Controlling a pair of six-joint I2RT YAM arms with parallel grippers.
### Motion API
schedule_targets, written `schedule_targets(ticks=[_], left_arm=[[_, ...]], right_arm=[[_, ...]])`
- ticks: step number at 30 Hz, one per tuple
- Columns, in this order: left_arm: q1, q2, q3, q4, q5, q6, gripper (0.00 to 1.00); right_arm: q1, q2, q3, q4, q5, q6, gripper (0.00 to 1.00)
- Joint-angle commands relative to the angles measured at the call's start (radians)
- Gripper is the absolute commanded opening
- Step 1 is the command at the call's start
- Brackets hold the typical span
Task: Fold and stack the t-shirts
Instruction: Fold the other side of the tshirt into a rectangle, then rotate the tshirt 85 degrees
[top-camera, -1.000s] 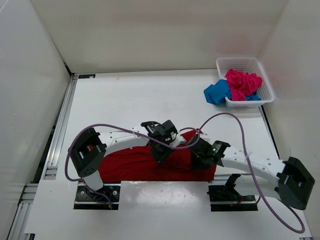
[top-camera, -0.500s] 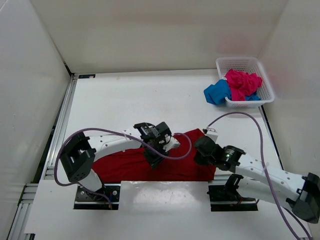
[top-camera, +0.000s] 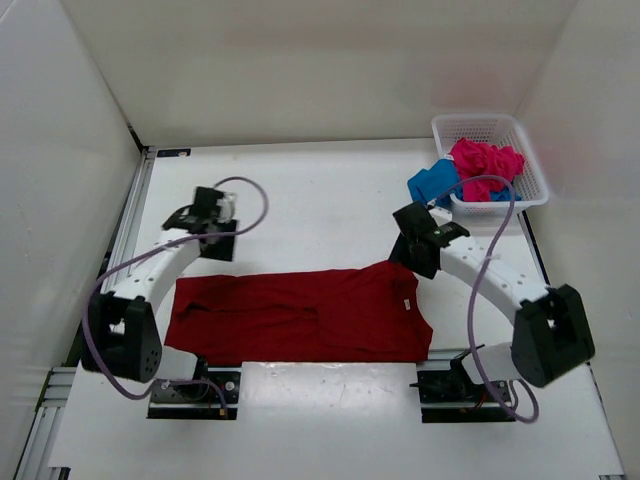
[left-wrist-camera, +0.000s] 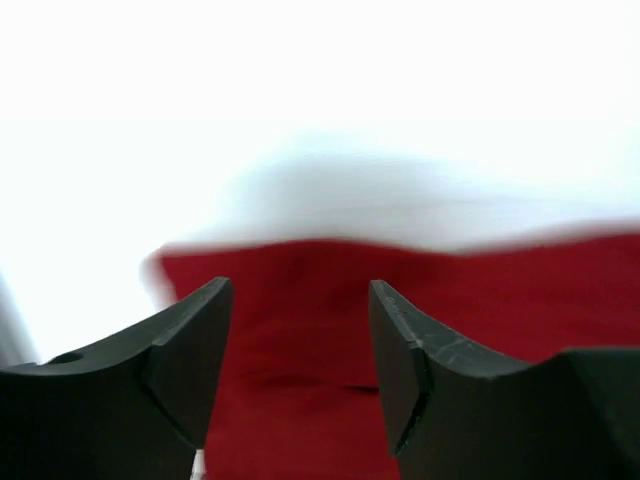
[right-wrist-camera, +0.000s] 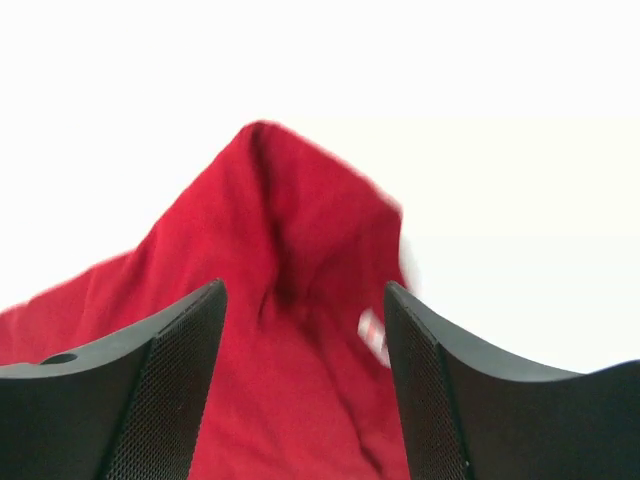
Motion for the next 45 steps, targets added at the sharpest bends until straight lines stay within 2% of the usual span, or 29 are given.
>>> schedule_targets(ticks=[1,2,5,7,8,9,12,13,17,18,19,21,22,23,25,26,27,28,31,35,39,43,45], left_arm=[[0.179,-0.061,-0.114,0.057,-0.133,0.0,0.68],[0.268,-0.049,-0.128,0.066,-0.122,0.0,0.68],[0.41,0.011,-0.139,0.067,-0.07,0.0,0.68],[0.463,0.048,-0.128,0.077,-0.029,0.0,0.68],[0.5,0.068,-0.113,0.077,-0.015,0.0,0.68],[0.514,0.109,-0.094,0.086,0.005,0.0,0.68],[0.54,0.197,-0.073,0.096,0.015,0.0,0.68],[0.551,0.215,-0.059,0.096,0.015,0.0,0.68],[0.551,0.24,-0.059,0.096,0.015,0.0,0.68],[0.563,0.24,-0.059,0.096,0.015,0.0,0.68],[0.578,0.231,-0.059,0.096,0.015,0.0,0.68],[0.61,0.217,-0.059,0.096,0.041,0.0,0.68],[0.65,0.208,-0.059,0.096,0.041,0.0,0.68],[0.669,0.208,-0.059,0.096,0.041,0.0,0.68],[0.713,0.197,-0.059,0.096,0.041,0.0,0.68],[0.722,0.185,-0.068,0.087,0.041,0.0,0.68],[0.723,0.176,-0.083,0.086,0.041,0.0,0.68],[0.723,0.154,-0.093,0.074,0.041,0.0,0.69],[0.723,0.12,-0.07,0.031,0.12,0.0,0.69],[0.723,0.105,-0.002,0.019,0.199,0.0,0.7],[0.703,0.165,0.032,0.01,0.19,0.0,0.7],[0.684,0.165,0.021,0.01,0.19,0.0,0.7],[0.661,0.145,0.007,0.01,0.199,0.0,0.7]], right_arm=[[-0.053,0.086,0.015,0.037,-0.098,-0.129,0.69],[-0.076,0.127,0.003,0.078,-0.14,-0.129,0.69],[-0.105,0.23,0.036,0.126,-0.194,-0.163,0.69],[-0.105,0.327,0.075,0.126,-0.194,-0.189,0.69],[-0.105,0.361,0.092,0.126,-0.194,-0.189,0.65],[-0.105,0.42,0.128,0.097,-0.194,-0.189,0.53],[-0.115,0.49,0.185,0.077,-0.204,-0.189,0.33],[-0.115,0.522,0.201,0.066,-0.204,-0.189,0.21],[-0.138,0.634,0.38,0.005,-0.204,-0.238,0.04],[-0.138,0.666,0.442,-0.017,-0.192,-0.25,0.04],[-0.138,0.738,0.59,-0.038,-0.192,-0.262,0.04],[-0.138,0.822,0.766,-0.101,-0.18,-0.282,0.04],[-0.148,0.92,0.966,-0.121,-0.18,-0.293,0.04],[-0.148,0.971,1.072,-0.15,-0.206,-0.293,0.04],[-0.158,1.121,1.28,-0.15,-0.246,-0.293,0.04],[-0.158,1.161,1.445,-0.114,-0.266,-0.293,0.04],[-0.158,1.192,1.495,-0.075,-0.282,-0.283,0.07],[-0.167,1.208,1.501,-0.028,-0.325,-0.272,0.27],[-0.178,1.102,1.402,0.126,-0.336,-0.263,0.69],[-0.178,0.909,1.215,0.126,-0.209,-0.309,0.76],[-0.187,0.691,0.881,0.075,-0.109,-0.221,0.77],[-0.198,0.616,0.627,0.075,-0.16,-0.086,0.68],[-0.207,0.616,0.563,0.075,-0.175,-0.005,0.66]])
